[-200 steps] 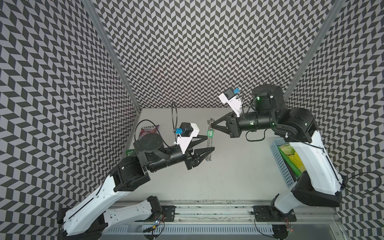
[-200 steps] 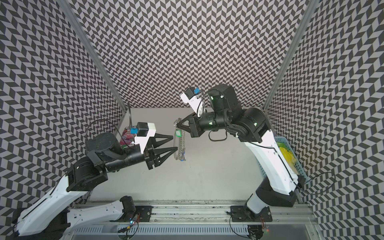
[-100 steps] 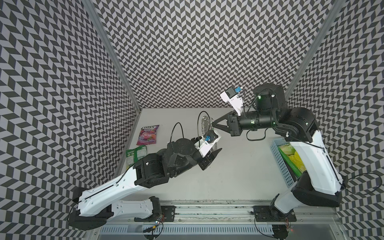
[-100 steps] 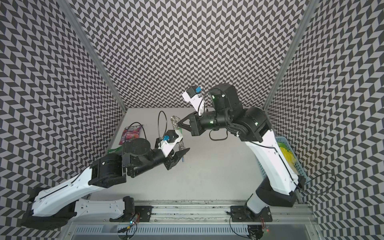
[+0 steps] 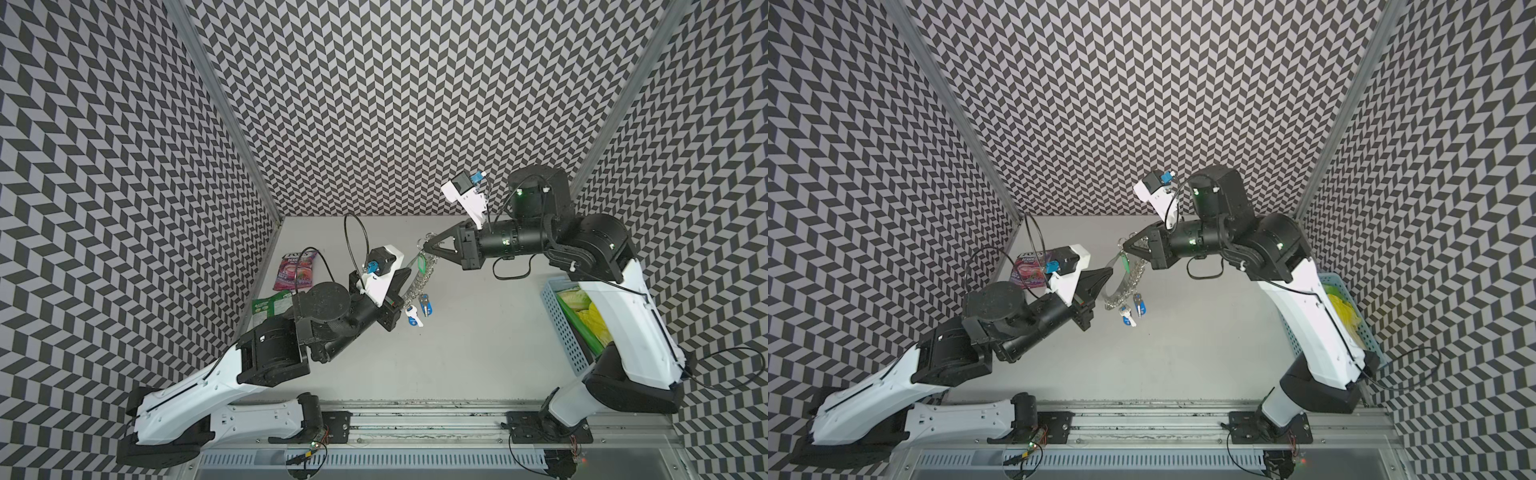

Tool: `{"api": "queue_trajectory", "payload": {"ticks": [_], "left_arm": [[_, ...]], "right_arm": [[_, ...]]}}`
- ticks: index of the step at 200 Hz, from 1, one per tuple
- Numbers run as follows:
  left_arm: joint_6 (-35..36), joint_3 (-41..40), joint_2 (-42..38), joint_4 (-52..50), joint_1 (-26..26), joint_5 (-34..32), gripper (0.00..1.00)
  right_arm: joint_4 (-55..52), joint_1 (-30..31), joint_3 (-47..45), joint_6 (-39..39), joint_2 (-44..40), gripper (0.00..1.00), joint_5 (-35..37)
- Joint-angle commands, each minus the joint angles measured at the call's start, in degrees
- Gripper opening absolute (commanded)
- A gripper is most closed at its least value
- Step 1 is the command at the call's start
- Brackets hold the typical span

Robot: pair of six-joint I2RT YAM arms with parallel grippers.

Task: Attach keys to a key ring
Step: Adjust the keyring.

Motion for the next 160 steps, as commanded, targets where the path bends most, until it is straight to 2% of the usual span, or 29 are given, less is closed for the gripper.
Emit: {"api": "queue_trajectory", "payload": {"ticks": [1,29,51,77,113,143,160], "left_arm": [[0.9,1.4,0.3,-1.5,0.0,-2.1,0.0],[3.6,3.8,0.0,-2.5,0.1,-5.7,0.0],[8.0,8.4,1.4,-6.7,0.1,-9.0,0.0],[12.1,13.3,4.2,-13.2,0.0,-9.2,0.0],[13.4,15.3,4.4,-14.6,0.1,-7.5,0.0],[14.0,16.1,5.0,-15.9,0.1,-8.0,0.0],[14.9,16.6,5.2,-16.0,0.1,-8.1,0.0]], "right_arm": [[4.4,-0.3,-1.2,0.5,-2.4,0.0,-3.5],[6.5,-1.2,-5.2,0.0,-4.4,0.0,-5.3],[11.4,-3.9,-14.5,0.6,-8.6,0.0,-9.2],[18.8,-7.5,-23.0,3.2,-12.6,0.0,-15.0],[25.1,-8.8,-27.3,6.0,-14.2,0.0,-18.9],[26.5,-9.9,-27.9,6.5,-14.4,0.0,-19.0],[27.2,-10.6,-28.4,6.7,-14.7,0.11,-18.8]]}}
